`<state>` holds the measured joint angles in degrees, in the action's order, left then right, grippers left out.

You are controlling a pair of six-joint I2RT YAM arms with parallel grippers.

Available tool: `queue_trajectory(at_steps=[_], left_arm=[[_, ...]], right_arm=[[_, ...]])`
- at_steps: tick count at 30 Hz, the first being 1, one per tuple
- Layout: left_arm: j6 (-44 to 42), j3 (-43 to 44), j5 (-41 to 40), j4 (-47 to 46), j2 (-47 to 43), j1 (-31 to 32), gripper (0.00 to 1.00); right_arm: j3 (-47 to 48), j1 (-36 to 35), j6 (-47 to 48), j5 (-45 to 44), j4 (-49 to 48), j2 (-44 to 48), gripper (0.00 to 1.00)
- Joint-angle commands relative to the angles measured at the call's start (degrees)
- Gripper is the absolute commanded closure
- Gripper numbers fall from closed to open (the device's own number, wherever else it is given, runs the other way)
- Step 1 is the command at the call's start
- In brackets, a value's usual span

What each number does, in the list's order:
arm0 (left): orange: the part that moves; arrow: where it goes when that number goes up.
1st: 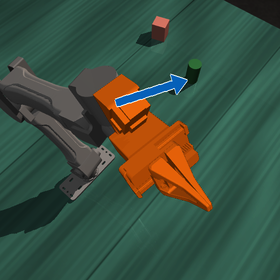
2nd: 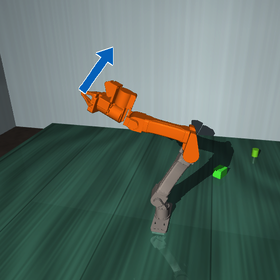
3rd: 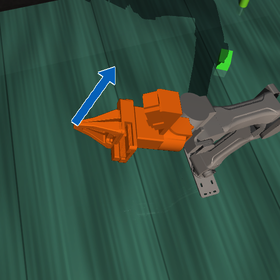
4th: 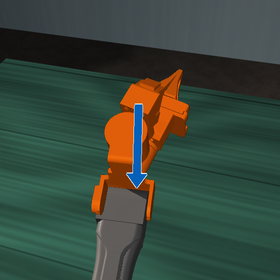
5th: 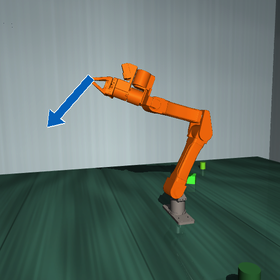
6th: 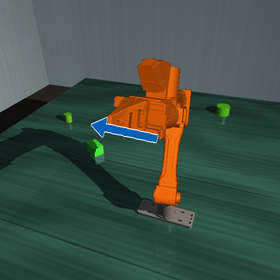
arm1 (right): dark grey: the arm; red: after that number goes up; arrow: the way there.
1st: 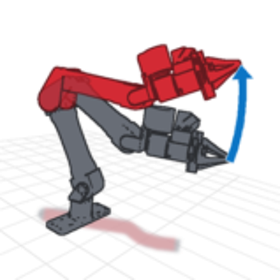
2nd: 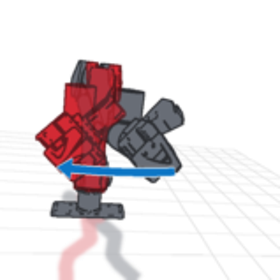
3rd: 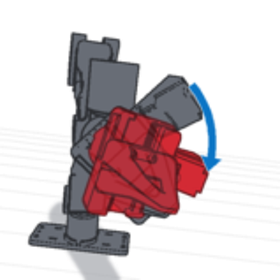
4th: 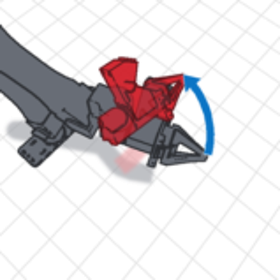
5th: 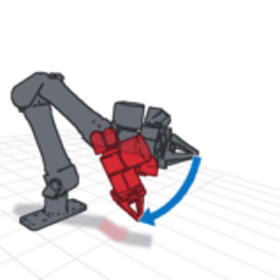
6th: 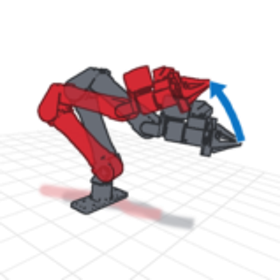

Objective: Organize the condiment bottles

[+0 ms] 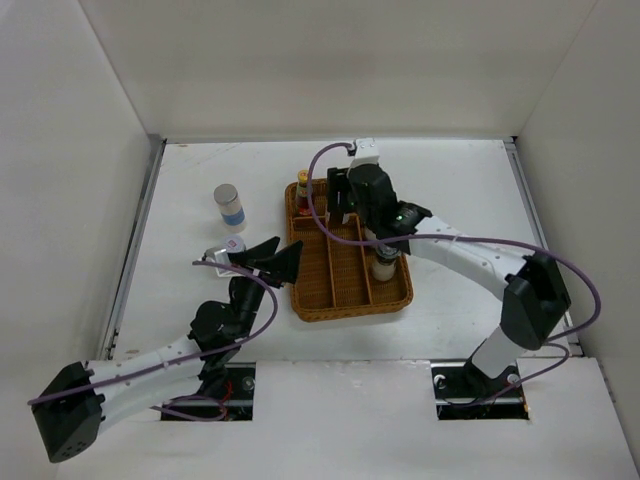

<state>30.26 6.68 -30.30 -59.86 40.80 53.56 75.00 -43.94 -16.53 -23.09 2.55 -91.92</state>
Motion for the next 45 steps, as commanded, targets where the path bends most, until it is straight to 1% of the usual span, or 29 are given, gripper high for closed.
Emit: queue_trajectory(at_steps=[1,6,12,22,26,28,29,32,34,38,41,45], left_arm=[[-0.38,-0.61,-0.81,6.06,-3.61,-1.31,0.16],[-0.38,-0.96,-0.63,8.08,-5.46,-2.72,0.16],[-0.29,-0.88,-0.46,8.79,-4.59,-3.07,0.16],[-0.29,-0.61,-0.46,8.61,-3.27,-3.51,0.16],[-0.29,-0.61,-0.54,8.61,-3.00,-3.77,0.16],[-0.29,-0.61,-0.63,8.70,-2.83,-3.86,0.16],[-0.38,-0.61,-0.63,8.79,-2.83,-3.86,0.16],[-0.29,-0.35,-1.24,10.01,-2.74,-4.03,0.17],[-0.12,0.35,-2.47,12.47,-2.74,-4.04,0.17],[0.06,3.59,-6.86,20.10,-2.04,-4.04,0.17],[0.24,8.42,-11.43,29.85,-1.60,-4.04,0.16],[-0.29,16.68,-17.40,44.26,0.07,-4.30,0.14]], right_arm=[[1.03,-0.57,-0.52,-0.81,-10.98,-0.18,0.49],[-1.34,-0.66,-0.17,-2.22,-13.18,-3.70,0.49],[-4.69,-0.66,0.19,-4.33,-15.64,-5.99,0.49],[-5.30,-1.27,2.47,-7.40,-16.70,-9.68,0.49],[-5.74,-1.45,2.12,-7.32,-16.78,-10.73,0.48],[-6.09,-1.45,1.77,-7.41,-16.78,-11.35,0.44],[-6.36,-1.45,1.42,-7.49,-16.78,-11.53,0.40],[-6.80,-1.54,0.98,-7.58,-16.78,-10.83,0.24],[-6.62,-1.54,1.24,-7.67,-16.17,-8.99,0.18],[-6.71,-1.54,1.94,-7.58,-15.03,-2.67,0.11],[-7.67,-1.98,2.56,-6.27,-14.76,3.83,0.06],[-10.65,-2.07,3.53,-5.03,-15.11,12.97,0.05]])
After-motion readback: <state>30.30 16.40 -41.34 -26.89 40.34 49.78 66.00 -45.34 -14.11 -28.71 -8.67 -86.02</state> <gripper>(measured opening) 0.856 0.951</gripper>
